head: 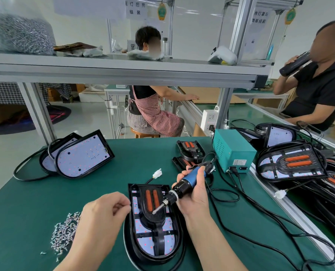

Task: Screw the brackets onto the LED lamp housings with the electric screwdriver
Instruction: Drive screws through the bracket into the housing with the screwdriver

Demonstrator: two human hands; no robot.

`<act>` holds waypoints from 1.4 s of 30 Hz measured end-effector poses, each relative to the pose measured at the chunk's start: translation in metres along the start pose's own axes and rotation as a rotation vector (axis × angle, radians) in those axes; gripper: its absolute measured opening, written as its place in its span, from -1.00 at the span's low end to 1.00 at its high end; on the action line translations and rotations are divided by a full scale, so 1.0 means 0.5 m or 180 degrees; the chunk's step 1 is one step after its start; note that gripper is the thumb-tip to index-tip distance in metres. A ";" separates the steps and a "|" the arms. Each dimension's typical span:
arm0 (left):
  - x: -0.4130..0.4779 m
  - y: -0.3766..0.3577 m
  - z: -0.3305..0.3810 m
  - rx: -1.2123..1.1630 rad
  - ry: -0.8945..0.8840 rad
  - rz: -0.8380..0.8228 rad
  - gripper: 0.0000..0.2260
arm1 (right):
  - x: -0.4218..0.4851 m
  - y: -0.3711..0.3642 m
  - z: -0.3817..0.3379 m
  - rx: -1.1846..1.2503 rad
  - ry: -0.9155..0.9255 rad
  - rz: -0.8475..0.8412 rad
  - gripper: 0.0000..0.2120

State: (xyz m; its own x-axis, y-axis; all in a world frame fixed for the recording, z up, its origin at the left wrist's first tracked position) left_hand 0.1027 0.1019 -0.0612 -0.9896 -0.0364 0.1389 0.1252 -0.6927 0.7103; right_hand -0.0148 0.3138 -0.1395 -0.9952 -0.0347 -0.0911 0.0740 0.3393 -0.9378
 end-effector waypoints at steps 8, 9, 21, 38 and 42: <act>-0.024 -0.019 0.074 0.0507 -0.0582 -0.0030 -0.82 | -0.002 -0.008 0.009 0.0289 -0.0122 -0.0025 -0.62; -0.024 -0.026 0.081 0.0489 -0.0627 -0.0074 -0.84 | -0.001 -0.008 0.010 0.0305 -0.0122 -0.0030 -0.61; -0.023 -0.085 0.086 -0.0224 -0.0134 -0.0388 -0.82 | 0.007 -0.006 0.011 0.0162 -0.0079 -0.0208 -0.63; -0.012 -0.076 0.071 -0.0124 0.0091 -0.0293 -0.75 | 0.009 -0.006 0.015 0.0154 -0.0033 -0.0244 -0.53; -0.012 -0.073 0.080 -0.0011 -0.0069 -0.0427 -0.76 | 0.009 -0.005 0.010 0.0236 -0.0028 -0.0240 -0.58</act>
State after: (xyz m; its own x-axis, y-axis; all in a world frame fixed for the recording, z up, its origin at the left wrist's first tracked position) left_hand 0.1069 0.1563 -0.0602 -0.9957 0.0722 0.0576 -0.0085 -0.6928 0.7211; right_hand -0.0190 0.3082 -0.1390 -0.9976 -0.0659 -0.0219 0.0037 0.2648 -0.9643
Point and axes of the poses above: each hand's wrist, its own x-axis towards the middle knuckle, its own y-axis out of the back of the hand, z = x × y, the point moved 6 cm from there along x, towards the middle knuckle, and after that the axes turned 13 degrees about -z, right-handed, at the moved point
